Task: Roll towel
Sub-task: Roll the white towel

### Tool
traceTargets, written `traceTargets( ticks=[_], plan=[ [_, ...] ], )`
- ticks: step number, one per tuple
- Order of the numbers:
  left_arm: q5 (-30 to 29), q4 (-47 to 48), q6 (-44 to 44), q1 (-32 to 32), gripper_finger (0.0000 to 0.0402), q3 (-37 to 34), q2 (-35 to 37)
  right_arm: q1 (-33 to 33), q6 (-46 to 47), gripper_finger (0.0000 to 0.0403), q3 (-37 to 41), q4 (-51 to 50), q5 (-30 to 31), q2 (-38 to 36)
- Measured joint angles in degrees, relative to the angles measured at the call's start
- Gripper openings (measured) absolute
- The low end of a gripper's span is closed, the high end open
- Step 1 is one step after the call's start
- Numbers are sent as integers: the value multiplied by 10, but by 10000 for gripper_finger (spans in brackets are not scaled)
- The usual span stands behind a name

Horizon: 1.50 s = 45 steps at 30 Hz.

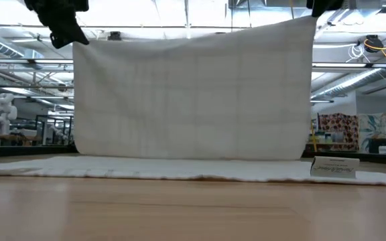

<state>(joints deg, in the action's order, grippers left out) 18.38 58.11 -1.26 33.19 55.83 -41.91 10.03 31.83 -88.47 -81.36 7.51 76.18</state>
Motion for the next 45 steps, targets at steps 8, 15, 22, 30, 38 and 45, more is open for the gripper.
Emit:
traceTargets(
  ticks=[8,15,22,30,38,45],
  plan=[
    [0,-2,0,0,6,-47,-1,23,11,0,0,-41,-1,26],
    [0,-4,0,0,17,-64,-1,34,46,0,0,-55,0,11],
    [28,-1,-13,-1,19,-64,-1,64,57,0,0,-51,-3,19],
    [28,1,-15,-15,20,-64,-1,90,62,0,0,-48,-2,48],
    [23,-1,-44,-40,20,-74,-1,105,52,0,0,-48,-4,78],
    [24,-4,-89,-80,20,-134,-1,125,52,0,0,-41,-13,112]
  ],
)
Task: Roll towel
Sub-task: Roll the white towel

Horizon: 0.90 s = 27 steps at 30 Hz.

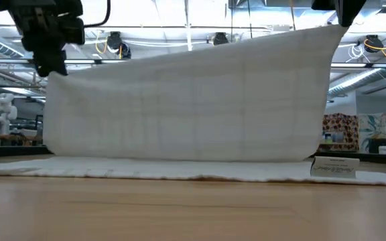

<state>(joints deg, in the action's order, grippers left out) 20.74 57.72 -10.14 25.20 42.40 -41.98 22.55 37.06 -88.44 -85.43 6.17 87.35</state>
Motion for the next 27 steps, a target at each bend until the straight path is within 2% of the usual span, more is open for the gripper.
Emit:
traceTargets(
  ticks=[6,11,20,27],
  plan=[
    [0,-29,-42,-37,20,-50,0,19,6,0,2,4,-9,39],
    [0,-67,-69,-72,20,-76,0,34,6,0,33,35,-56,74],
    [1,-91,-112,-135,20,-80,0,43,-2,0,137,154,-123,91],
    [1,-125,-136,-176,20,-80,0,43,-13,0,171,164,-145,90]
  ],
)
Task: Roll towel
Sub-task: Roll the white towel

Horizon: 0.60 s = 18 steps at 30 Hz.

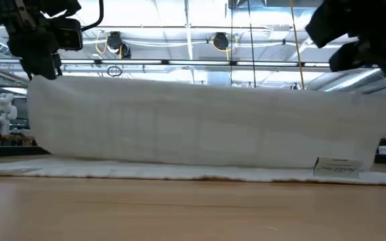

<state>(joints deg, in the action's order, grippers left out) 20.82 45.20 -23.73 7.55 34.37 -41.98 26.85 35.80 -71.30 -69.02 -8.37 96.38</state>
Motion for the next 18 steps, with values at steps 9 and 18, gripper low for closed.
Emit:
traceTargets(
  ticks=[9,18],
  plan=[
    [0,-4,0,-15,20,0,0,0,41,0,-22,-53,24,-69],
    [-6,-13,1,-31,21,0,0,15,45,4,1,65,113,-81]
  ],
)
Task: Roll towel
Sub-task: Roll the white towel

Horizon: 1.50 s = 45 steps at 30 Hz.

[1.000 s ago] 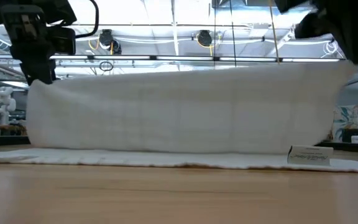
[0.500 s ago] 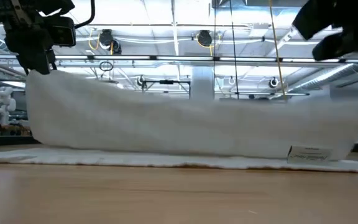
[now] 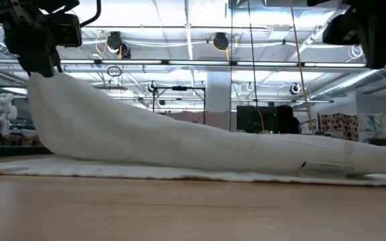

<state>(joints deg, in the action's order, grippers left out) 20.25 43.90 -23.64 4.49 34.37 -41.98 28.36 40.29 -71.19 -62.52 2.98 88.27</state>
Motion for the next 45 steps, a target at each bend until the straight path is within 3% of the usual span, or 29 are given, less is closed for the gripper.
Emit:
traceTargets(
  ticks=[4,12,16,24,32,37,45],
  plan=[
    [-3,-7,0,-17,47,0,0,-1,-7,14,37,87,5,0],
    [-3,-6,-55,-63,177,0,0,-1,-55,43,123,256,49,0],
    [-21,17,-115,-104,215,0,0,4,-50,52,150,319,47,0],
    [-166,9,-227,-239,221,-36,-16,64,29,73,182,318,60,0],
    [-306,-28,-295,-312,221,-64,-88,104,101,152,231,357,98,0],
    [-339,-28,-285,-317,212,-66,-135,112,120,177,253,402,110,0],
    [-345,-30,-270,-316,165,-66,-205,111,98,156,272,448,105,1]
  ],
)
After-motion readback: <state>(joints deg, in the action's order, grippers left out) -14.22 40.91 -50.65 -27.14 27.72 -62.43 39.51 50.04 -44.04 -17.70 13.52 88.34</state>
